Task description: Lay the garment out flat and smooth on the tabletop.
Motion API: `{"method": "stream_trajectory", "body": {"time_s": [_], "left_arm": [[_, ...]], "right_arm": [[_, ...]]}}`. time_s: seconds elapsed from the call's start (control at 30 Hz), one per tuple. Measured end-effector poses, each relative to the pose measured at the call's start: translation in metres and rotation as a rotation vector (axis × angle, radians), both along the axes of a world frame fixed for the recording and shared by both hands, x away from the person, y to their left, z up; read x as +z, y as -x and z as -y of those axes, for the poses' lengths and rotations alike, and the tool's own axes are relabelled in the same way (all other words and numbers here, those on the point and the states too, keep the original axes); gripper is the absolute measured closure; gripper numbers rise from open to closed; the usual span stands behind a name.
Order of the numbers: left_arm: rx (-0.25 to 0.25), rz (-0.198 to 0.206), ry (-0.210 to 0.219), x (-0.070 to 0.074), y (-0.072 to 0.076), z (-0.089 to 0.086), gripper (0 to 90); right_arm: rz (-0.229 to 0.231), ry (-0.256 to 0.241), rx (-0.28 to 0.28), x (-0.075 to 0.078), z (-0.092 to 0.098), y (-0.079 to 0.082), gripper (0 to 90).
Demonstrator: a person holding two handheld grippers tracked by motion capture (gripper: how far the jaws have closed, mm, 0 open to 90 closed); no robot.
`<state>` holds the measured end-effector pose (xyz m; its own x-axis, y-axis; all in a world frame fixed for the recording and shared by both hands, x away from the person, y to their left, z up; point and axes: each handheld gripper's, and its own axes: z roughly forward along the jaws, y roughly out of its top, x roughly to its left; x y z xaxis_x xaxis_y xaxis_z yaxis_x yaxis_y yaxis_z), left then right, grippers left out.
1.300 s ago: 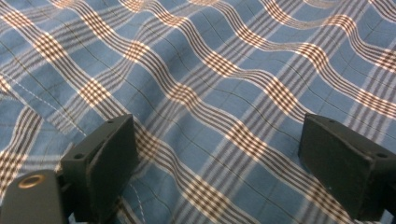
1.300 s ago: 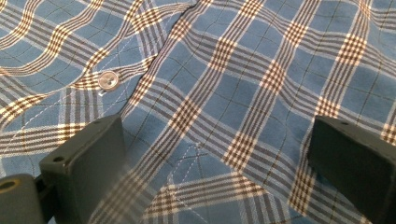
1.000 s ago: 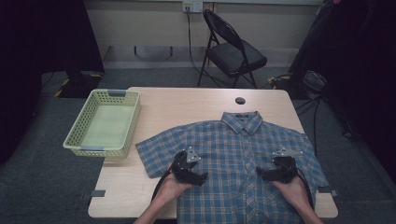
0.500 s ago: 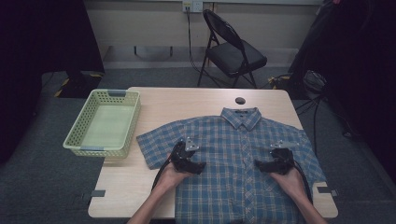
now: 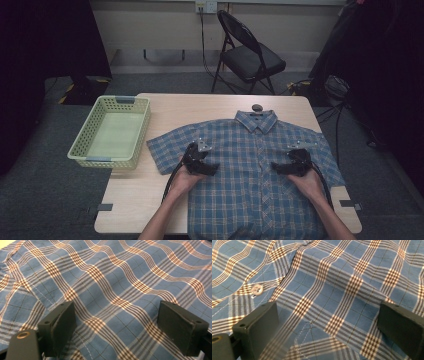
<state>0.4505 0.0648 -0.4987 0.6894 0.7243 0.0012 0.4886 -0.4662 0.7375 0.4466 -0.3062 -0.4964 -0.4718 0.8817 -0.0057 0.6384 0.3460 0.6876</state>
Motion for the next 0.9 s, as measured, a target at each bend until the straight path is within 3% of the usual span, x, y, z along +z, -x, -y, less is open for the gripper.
{"method": "stream_trajectory", "body": {"time_s": [0.67,0.9], "left_arm": [[0.033,-0.006,0.004,0.000,-0.044,0.004,14.4],[0.037,0.012,0.000,0.001,-0.041,0.002,17.9]], "right_arm": [[0.010,0.000,-0.003,-0.001,0.003,-0.052,3.2],[0.011,0.001,0.007,0.001,0.004,-0.056,7.8]]}}
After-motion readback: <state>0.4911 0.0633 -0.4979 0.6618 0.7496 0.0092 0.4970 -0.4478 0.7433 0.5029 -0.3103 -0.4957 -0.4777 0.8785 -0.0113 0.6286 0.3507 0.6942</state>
